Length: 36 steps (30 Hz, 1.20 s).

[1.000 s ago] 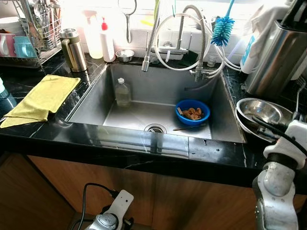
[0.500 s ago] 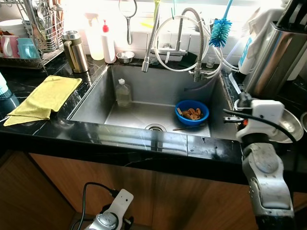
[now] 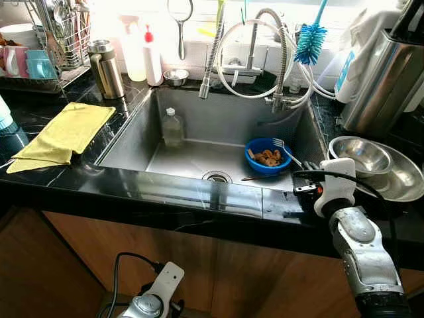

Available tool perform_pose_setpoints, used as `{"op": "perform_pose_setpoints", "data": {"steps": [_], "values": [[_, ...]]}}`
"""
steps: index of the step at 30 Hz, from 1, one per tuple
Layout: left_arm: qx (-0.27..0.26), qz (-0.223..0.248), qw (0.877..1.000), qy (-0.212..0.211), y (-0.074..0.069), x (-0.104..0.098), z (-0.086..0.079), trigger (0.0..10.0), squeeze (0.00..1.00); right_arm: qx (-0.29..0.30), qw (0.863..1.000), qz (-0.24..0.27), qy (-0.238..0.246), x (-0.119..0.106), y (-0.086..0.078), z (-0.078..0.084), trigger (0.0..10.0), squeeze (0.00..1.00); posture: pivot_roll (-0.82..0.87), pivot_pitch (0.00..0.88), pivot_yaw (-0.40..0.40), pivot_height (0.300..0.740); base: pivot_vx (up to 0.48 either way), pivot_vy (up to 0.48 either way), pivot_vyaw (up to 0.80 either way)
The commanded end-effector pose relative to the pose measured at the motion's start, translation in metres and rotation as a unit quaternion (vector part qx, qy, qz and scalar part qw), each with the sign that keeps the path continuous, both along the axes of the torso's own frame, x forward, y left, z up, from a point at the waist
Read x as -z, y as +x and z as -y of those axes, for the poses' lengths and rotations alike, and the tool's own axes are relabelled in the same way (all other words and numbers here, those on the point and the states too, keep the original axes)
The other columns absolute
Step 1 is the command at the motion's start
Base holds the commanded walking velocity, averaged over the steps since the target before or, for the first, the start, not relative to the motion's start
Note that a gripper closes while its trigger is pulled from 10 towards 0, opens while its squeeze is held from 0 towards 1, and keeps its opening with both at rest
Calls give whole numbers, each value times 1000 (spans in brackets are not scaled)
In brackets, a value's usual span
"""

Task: Kitchen organization

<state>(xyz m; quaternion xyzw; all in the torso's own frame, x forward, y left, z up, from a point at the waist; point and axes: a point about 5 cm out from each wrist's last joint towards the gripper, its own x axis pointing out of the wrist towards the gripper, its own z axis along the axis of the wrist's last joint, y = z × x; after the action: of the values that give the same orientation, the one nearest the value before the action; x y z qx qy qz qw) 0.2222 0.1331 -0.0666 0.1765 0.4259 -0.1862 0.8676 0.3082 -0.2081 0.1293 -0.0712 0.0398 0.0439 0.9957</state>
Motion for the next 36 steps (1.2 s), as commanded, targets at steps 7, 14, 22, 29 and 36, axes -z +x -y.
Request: {"op": "perform_pose_setpoints", "data": {"steps": [7,14,22,29,36], "values": [[5,-3,1000,6,-3,2,0,10000,0,3,1000,11,11,-5,5,1,10000,0,37,0,-46,736,0,0,0],[1,-3,1000,6,-3,2,-1,10000,0,1,1000,17,14,-10,7,-1,10000,0,42,0,-52,736,0,0,0],[0,-3,1000,6,-2,1,-1,10000,0,5,999,26,25,-13,10,-5,10000,1000,43,1,-46,736,0,0,0],[3,-5,1000,6,-3,2,0,10000,0,19,999,25,30,-12,9,-4,10000,1000,42,12,-41,736,0,0,0],[4,-4,1000,6,-3,2,0,10000,0,34,999,24,31,-10,8,-4,10000,1000,42,15,-40,736,0,0,0]]}}
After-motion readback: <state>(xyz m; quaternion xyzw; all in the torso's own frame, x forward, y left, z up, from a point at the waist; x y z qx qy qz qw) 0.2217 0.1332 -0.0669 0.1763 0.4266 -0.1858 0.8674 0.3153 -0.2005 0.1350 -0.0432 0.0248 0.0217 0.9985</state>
